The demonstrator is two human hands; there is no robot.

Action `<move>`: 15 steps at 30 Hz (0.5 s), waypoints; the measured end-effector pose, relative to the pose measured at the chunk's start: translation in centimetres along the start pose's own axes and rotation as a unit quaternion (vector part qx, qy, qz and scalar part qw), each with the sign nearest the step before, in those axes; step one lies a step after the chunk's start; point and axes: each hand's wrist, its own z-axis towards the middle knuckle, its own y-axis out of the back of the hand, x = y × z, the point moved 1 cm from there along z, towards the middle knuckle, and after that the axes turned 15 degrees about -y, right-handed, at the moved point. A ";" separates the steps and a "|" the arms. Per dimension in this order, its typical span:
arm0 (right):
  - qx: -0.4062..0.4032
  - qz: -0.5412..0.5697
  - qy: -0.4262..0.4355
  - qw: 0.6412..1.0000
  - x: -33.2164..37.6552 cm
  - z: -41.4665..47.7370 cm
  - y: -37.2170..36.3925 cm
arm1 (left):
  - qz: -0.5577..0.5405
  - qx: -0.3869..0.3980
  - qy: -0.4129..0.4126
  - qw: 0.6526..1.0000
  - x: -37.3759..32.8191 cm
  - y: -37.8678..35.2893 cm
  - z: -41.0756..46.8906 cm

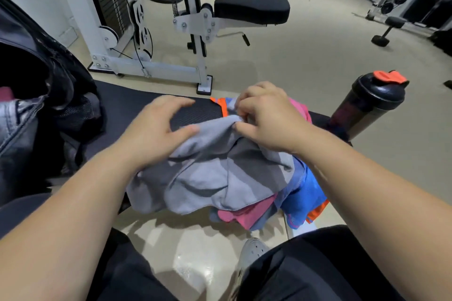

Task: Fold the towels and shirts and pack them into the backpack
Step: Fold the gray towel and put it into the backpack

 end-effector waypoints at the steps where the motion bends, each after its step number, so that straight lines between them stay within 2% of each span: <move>1: -0.002 0.008 0.015 1.000 0.7 -0.6 0.0 | -0.066 0.002 -0.035 0.997 -1.6 -0.4 0.2; 4: -0.043 0.016 0.040 0.998 2.1 -2.2 0.3 | -0.155 -0.040 -0.085 0.984 -4.9 -1.5 0.7; 7: -0.104 -0.019 0.036 0.994 2.0 -2.9 1.1 | -0.156 -0.060 -0.091 0.982 -5.7 -1.2 0.8; 9: -0.127 -0.065 0.058 0.988 1.5 -2.9 1.5 | -0.137 -0.039 -0.100 0.985 -6.1 -0.5 0.7; 12: -0.110 -0.149 0.095 0.978 1.0 -2.7 1.3 | -0.112 0.017 -0.101 0.988 -6.7 0.5 0.6; 15: -0.069 -0.166 0.072 0.981 0.3 -2.5 0.7 | -0.082 0.039 -0.103 0.991 -6.2 1.6 0.2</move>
